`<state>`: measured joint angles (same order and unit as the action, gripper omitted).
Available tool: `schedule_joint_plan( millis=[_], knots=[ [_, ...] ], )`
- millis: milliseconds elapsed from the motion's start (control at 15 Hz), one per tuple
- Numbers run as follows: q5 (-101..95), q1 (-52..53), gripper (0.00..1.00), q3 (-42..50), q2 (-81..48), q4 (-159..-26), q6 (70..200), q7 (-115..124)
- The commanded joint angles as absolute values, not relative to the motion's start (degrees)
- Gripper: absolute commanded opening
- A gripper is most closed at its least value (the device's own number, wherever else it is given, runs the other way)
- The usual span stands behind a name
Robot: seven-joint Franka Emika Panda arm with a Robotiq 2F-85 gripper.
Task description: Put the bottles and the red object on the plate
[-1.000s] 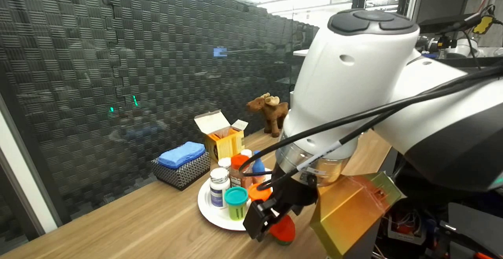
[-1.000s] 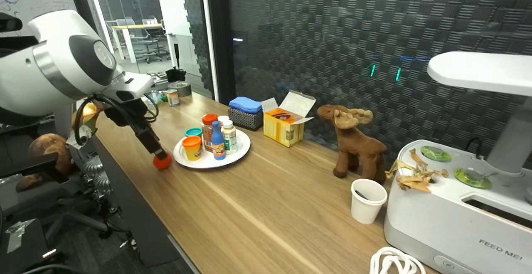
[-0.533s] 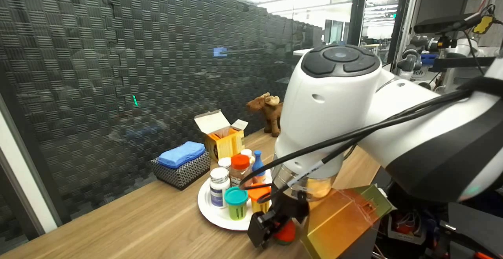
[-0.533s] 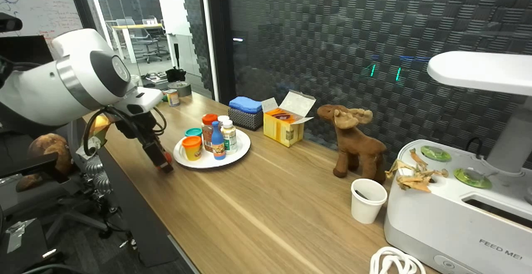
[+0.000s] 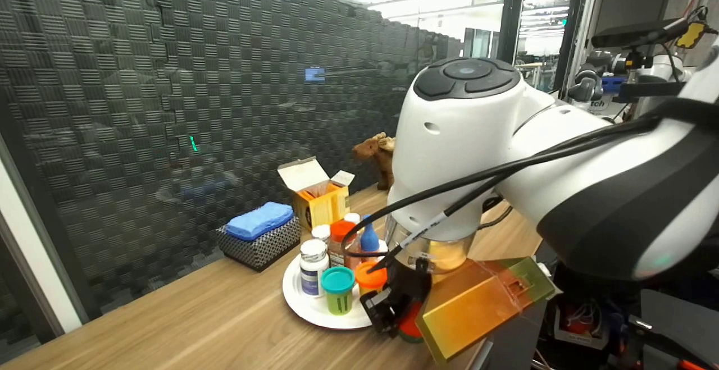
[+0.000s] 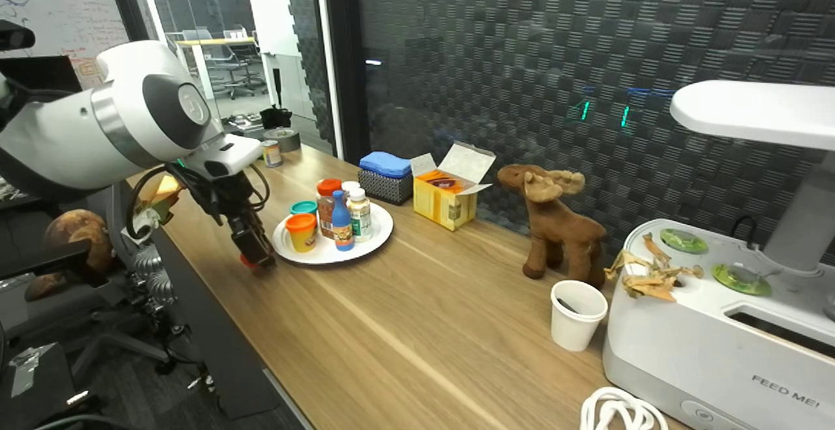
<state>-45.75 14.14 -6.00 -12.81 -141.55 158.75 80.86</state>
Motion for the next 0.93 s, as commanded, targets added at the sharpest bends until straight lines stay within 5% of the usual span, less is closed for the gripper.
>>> schedule_joint_plan(
  millis=[0,867],
  knots=[
    [-42.52,13.37,0.23,-6.4,-7.89,-143.36,153.44,78.69],
    [-43.93,11.45,0.23,-4.74,-9.11,-139.01,152.13,78.54]
  ],
)
